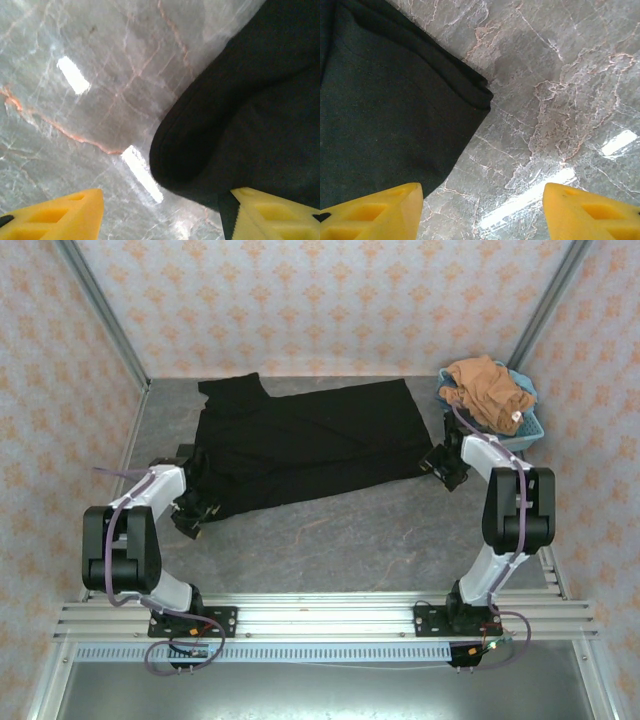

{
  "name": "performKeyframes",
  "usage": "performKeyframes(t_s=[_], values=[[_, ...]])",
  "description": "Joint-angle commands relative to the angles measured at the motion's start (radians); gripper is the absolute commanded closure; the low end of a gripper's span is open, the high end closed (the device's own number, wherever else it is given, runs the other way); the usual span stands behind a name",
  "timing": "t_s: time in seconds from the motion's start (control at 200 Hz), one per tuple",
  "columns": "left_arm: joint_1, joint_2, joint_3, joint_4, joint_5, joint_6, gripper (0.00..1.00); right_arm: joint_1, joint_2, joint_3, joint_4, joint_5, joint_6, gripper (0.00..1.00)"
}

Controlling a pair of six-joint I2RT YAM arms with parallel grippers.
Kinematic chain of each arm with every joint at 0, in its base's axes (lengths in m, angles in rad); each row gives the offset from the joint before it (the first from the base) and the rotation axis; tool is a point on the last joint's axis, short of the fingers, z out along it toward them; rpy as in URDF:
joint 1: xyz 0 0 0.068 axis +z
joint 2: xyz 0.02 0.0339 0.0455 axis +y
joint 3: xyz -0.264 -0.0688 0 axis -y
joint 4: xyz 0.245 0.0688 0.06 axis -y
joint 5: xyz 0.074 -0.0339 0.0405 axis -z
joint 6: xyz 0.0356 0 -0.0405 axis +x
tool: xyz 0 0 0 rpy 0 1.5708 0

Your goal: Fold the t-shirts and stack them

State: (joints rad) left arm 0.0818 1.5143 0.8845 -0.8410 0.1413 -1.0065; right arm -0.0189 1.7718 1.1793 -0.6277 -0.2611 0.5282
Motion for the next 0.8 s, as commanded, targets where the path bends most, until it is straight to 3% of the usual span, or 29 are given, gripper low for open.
performKeyframes(t_s=[0.0, 0.395, 0.475, 0.555, 0.63, 0.796], values=[[0.01, 0.008, 0.0, 0.073, -0.045, -0.008, 0.44, -0.006, 0.031, 0.043, 0.018, 0.032, -0.017, 0.36], [0.025, 0.118, 0.087, 0.072, -0.122, 0.012, 0.8, -0.006, 0.169, 0.162, -0.019, 0.093, -0.034, 0.5], [0.031, 0.128, 0.104, 0.059, -0.135, 0.024, 0.89, -0.006, 0.202, 0.179, -0.027, 0.108, -0.037, 0.62], [0.032, 0.133, 0.119, 0.036, -0.151, 0.036, 1.0, -0.004, 0.221, 0.196, -0.044, 0.123, -0.033, 0.84], [0.033, 0.13, 0.129, 0.0, -0.17, 0.044, 1.0, -0.001, 0.215, 0.203, -0.081, 0.153, -0.014, 1.0], [0.033, 0.092, 0.118, -0.101, -0.227, 0.052, 1.0, 0.037, 0.104, 0.132, -0.18, 0.217, 0.046, 1.0]])
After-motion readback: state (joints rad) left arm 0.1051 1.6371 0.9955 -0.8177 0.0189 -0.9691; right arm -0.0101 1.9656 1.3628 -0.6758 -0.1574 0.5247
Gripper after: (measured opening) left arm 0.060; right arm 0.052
